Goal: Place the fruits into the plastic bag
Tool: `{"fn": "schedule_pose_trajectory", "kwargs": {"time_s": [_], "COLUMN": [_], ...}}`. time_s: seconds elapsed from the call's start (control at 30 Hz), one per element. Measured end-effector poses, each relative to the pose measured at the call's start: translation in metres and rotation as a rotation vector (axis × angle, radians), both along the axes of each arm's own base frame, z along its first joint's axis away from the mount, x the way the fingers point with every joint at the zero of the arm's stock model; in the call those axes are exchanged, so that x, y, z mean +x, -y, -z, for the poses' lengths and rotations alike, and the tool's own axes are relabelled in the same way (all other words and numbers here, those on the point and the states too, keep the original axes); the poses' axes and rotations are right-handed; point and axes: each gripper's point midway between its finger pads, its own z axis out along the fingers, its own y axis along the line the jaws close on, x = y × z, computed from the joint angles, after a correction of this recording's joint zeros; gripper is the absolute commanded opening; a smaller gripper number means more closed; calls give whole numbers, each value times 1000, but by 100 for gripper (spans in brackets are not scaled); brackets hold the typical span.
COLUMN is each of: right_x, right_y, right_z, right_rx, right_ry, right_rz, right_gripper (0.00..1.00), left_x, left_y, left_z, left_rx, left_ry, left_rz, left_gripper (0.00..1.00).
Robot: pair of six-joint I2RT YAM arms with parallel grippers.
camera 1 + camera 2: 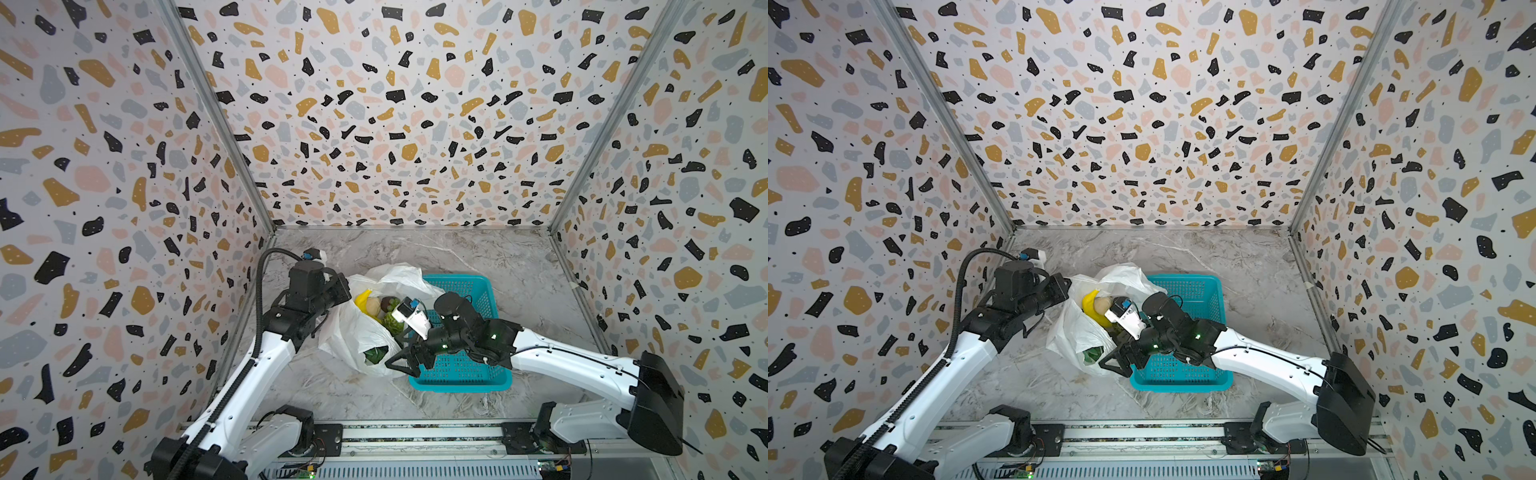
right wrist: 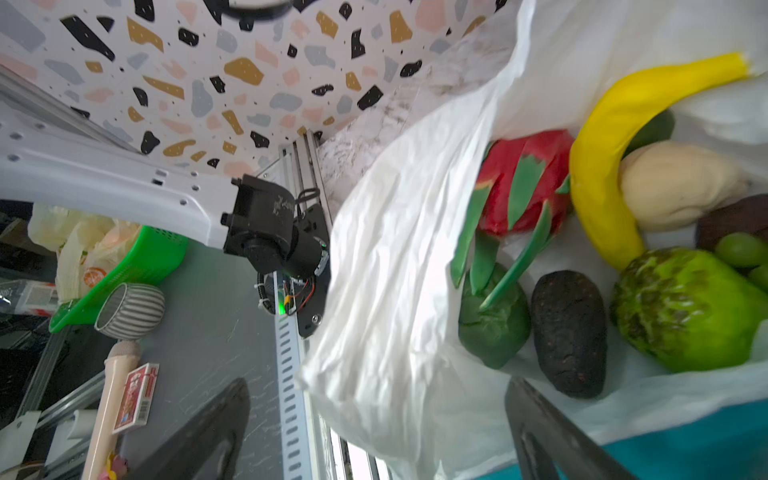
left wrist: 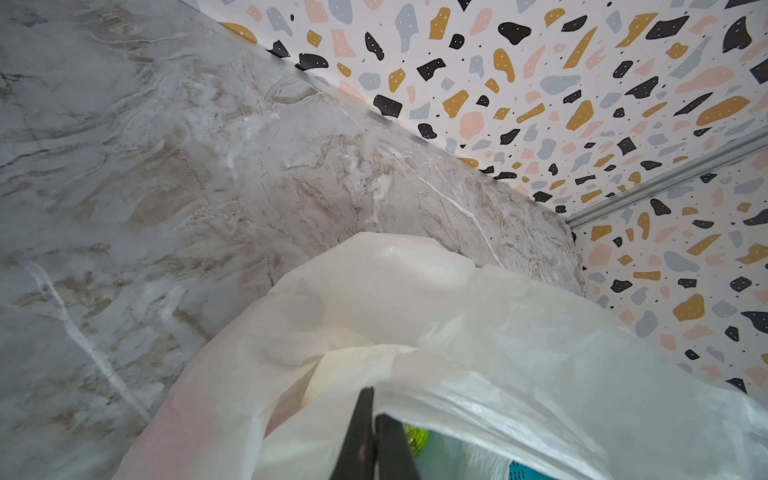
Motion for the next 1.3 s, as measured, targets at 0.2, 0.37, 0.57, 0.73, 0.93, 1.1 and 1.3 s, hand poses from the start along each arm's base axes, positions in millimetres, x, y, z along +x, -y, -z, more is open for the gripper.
{"fn": "schedule_pose_trajectory", "kwargs": {"time_s": [0.2,0.37,0.57,0.73,0.93,1.1,1.3], "right_x": [-1,18,84,121,143,181,211], "right_y": [-6,-13,-37,-39,-25,20,99], "right_z": [36,14,-88,-155,-164,-118,-65], "right_rx": [-75,-43,86,132,80,-51,-155], "right_ry": [-31,34,260,438,514,458,312], "right_rz": [-19,14,117,213,305,467,685], "right_gripper": [0,0,0,0,0,0,0], "left_x": [0,0,1,1,1,-1,0], "left_y": [0,-2,-8,-9,-7,-5,8], "left_z": [0,1,6,8,7,14,6], "left_rx": [1,7,26,31,25,18,-28], "left_ry": [1,0,-7,-9,0,-13,16], "left_rz": [-1,-10,-36,-43,-37,-23,27], "left_gripper": [0,0,0,0,0,0,0]}}
